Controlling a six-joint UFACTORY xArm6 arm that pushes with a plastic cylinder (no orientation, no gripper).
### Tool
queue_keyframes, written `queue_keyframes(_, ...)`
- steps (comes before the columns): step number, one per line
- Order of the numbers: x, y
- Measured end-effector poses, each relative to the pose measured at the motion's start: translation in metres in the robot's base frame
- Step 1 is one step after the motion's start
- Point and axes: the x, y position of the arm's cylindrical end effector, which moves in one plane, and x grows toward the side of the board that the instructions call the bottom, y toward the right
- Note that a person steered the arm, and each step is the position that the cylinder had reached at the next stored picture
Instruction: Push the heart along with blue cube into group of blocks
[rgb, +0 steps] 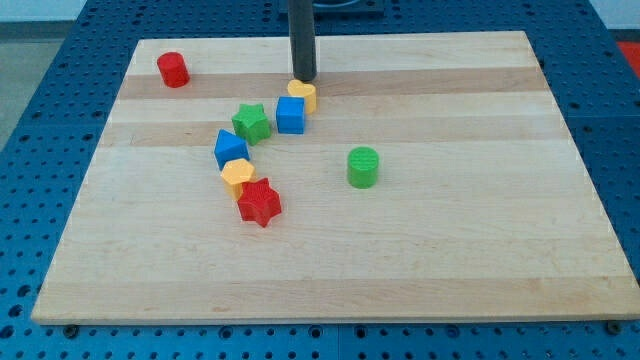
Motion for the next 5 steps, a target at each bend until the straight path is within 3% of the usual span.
queue_keyframes(2,0.102,0.000)
queue_keyframes(4,0.159,0.001)
queue_keyframes(5,0.106,-0.015)
